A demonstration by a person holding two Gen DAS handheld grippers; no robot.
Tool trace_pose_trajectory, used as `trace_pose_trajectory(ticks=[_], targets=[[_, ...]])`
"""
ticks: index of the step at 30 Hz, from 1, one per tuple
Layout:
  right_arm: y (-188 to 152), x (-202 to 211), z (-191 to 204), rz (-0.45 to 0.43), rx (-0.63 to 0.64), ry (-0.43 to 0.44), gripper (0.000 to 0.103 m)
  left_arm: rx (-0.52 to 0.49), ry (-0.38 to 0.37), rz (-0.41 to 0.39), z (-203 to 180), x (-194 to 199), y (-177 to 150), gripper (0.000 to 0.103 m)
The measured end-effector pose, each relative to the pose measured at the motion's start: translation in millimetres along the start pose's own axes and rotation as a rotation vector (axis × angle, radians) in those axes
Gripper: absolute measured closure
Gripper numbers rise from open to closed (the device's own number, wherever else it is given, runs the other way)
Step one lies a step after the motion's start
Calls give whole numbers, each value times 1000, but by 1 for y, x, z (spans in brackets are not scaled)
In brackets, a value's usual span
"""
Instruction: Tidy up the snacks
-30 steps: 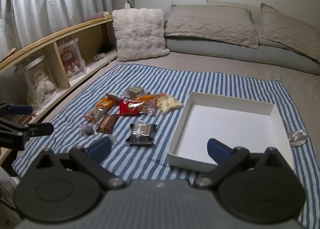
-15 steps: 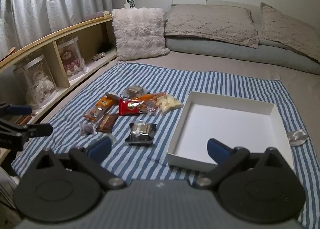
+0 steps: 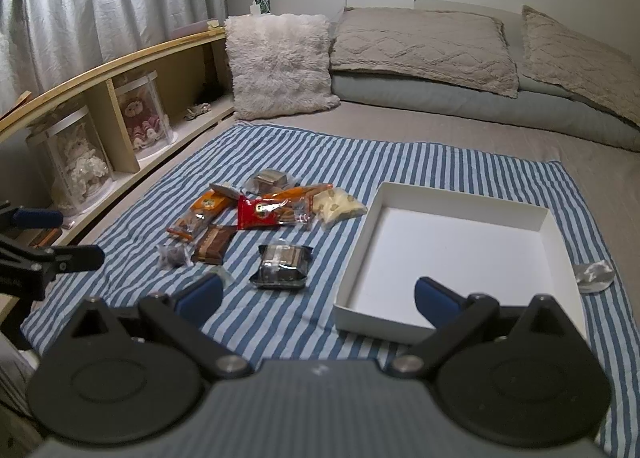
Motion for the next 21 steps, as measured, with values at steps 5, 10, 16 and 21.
trace_pose_trajectory(ticks=[5,10,16,21], targets=[[0,1,1,-3,0,8,0,1,0,0,1,-2,-3,0],[1,1,1,-2,0,6,0,2,0,0,1,-2,-2,0],[1,1,1,0,1,3,0,2,1,1,1,-1,-2,0],[1,1,1,1,1,5,0,1,0,2,1,-1,-2,0]])
Point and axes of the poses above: each gripper's, at about its wrist camera, not at the fingertips, and x roughly against the way its jaws point, z to its left, y to its top, the point moved 9 cm from there along -x, roughly the way its jaws point, and after that the axes turned 7 degrees about z, right-handed, at the moved point
